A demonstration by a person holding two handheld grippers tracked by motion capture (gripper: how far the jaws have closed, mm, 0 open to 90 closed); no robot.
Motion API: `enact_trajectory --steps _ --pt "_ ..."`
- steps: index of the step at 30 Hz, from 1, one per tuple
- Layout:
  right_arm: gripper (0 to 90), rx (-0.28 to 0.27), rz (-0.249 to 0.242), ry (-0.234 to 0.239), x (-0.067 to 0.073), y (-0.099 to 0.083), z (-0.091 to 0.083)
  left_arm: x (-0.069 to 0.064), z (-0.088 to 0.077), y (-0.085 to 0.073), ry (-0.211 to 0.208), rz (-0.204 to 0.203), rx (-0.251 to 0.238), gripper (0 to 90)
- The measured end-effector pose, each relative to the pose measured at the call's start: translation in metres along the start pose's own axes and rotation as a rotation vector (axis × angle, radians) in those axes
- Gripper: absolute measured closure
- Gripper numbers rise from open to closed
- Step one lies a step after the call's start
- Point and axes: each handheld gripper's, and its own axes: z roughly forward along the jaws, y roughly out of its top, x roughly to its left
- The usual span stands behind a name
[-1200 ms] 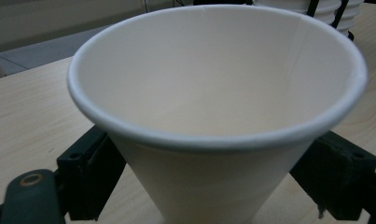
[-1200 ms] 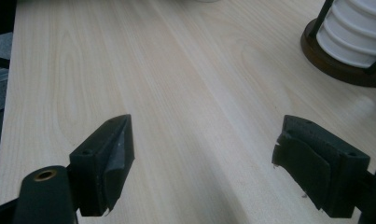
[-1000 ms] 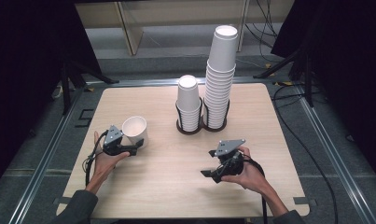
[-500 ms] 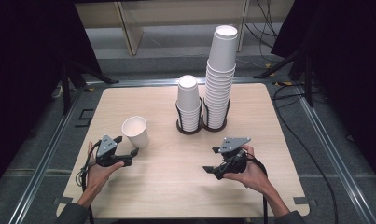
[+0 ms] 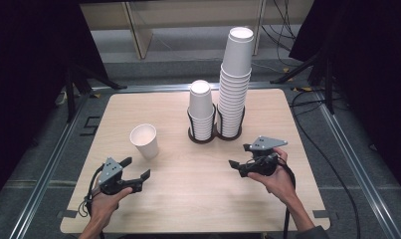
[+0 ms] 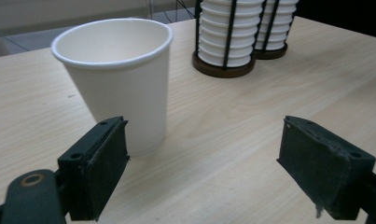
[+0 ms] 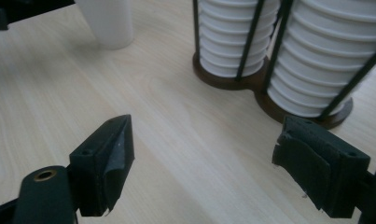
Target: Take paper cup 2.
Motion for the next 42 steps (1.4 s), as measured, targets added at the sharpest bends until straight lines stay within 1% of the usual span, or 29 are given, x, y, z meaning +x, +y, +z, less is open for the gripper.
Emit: enact_trajectory --steps 1,2,4,6,7,8,10,11,14,15,17,18,20,21,22,23,25,26,27,28,30,31,32,33,34,35,36,37,42 --pt "19.3 -0.007 0.015 0.010 -0.002 0.000 0.000 -0.003 -0.001 0.000 0.002 0.008 0.007 15.1" --pt "19.3 0.006 0.025 -0.001 -0.003 0.000 -0.002 -0.006 -0.001 0.001 0.002 0.013 0.015 15.1" --pt "19.2 -0.008 0.009 -0.029 -0.008 0.000 -0.004 -0.012 -0.001 0.000 -0.012 0.022 0.017 15.0" --pt "19.0 -0.011 0.055 -0.031 -0.008 0.000 -0.007 -0.017 0.000 0.000 -0.028 0.027 0.009 14.8" --pt "19.0 -0.015 0.031 -0.047 -0.011 0.001 -0.009 -0.019 0.001 -0.001 -0.040 0.036 0.006 14.8" --pt "18.8 -0.017 0.038 -0.054 -0.012 0.001 -0.011 -0.023 0.000 -0.001 -0.034 0.033 0.019 14.8" --pt "18.8 -0.034 0.062 -0.044 -0.015 0.002 -0.013 -0.027 0.000 -0.001 -0.046 0.039 0.014 14.7" --pt "18.8 -0.043 0.061 -0.065 -0.016 0.002 -0.015 -0.030 -0.001 -0.001 -0.048 0.043 0.024 14.7" --pt "18.6 -0.058 0.084 -0.070 -0.021 0.005 -0.019 -0.033 -0.002 -0.001 -0.057 0.053 0.027 14.7" --pt "18.6 -0.053 0.091 -0.073 -0.021 0.005 -0.021 -0.033 -0.001 -0.002 -0.073 0.057 0.007 14.7" --pt "18.5 -0.073 0.106 -0.073 -0.024 0.007 -0.022 -0.035 -0.002 -0.002 -0.068 0.046 0.011 14.7" --pt "18.5 -0.072 0.131 -0.070 -0.023 0.008 -0.024 -0.035 0.000 -0.002 -0.078 0.051 -0.005 14.7" --pt "18.4 -0.091 0.100 -0.081 -0.028 0.009 -0.026 -0.035 -0.001 -0.002 -0.075 0.057 0.000 14.7" --pt "18.4 -0.085 0.101 -0.089 -0.029 0.010 -0.028 -0.035 -0.003 -0.002 -0.060 0.052 0.017 14.7" --pt "18.4 -0.094 0.127 -0.060 -0.028 0.010 -0.027 -0.034 -0.001 -0.002 -0.069 0.052 -0.001 14.7" --pt "18.4 -0.094 0.113 -0.083 -0.030 0.011 -0.028 -0.034 -0.003 -0.002 -0.054 0.043 0.016 14.7" --pt "18.3 -0.100 0.125 -0.064 -0.031 0.011 -0.027 -0.034 -0.004 -0.002 -0.053 0.044 0.016 14.7" --pt "18.2 -0.097 0.111 -0.089 -0.033 0.012 -0.028 -0.032 -0.003 -0.002 -0.063 0.051 0.008 14.7" --pt "18.2 -0.103 0.141 -0.067 -0.032 0.013 -0.028 -0.033 -0.004 -0.003 -0.057 0.038 0.008 14.7" --pt "18.2 -0.102 0.114 -0.083 -0.034 0.015 -0.029 -0.033 -0.003 -0.002 -0.063 0.044 0.003 14.7" --pt "18.0 -0.111 0.130 -0.077 -0.034 0.020 -0.030 -0.034 -0.004 -0.003 -0.054 0.037 0.015 14.7" --pt "17.9 -0.117 0.109 -0.095 -0.036 0.023 -0.032 -0.035 -0.004 -0.003 -0.054 0.040 0.025 14.7" --pt "17.8 -0.124 0.108 -0.096 -0.037 0.027 -0.033 -0.035 -0.003 -0.003 -0.063 0.045 0.015 14.7" --pt "17.8 -0.135 0.120 -0.086 -0.037 0.029 -0.034 -0.036 -0.005 -0.003 -0.054 0.046 0.036 14.7" --pt "17.8 -0.142 0.108 -0.100 -0.039 0.034 -0.036 -0.037 -0.005 -0.003 -0.054 0.043 0.035 14.7" --pt "17.8 -0.142 0.121 -0.100 -0.039 0.036 -0.038 -0.037 -0.005 -0.003 -0.058 0.047 0.031 14.7" --pt "17.6 -0.154 0.106 -0.111 -0.041 0.040 -0.039 -0.037 -0.004 -0.003 -0.065 0.042 0.022 14.7" --pt "17.7 -0.163 0.107 -0.113 -0.042 0.044 -0.040 -0.038 -0.005 -0.003 -0.060 0.051 0.038 14.7" --pt "17.2 -0.213 0.123 -0.112 -0.046 0.063 -0.044 -0.039 -0.006 -0.003 -0.064 0.053 0.040 14.7"
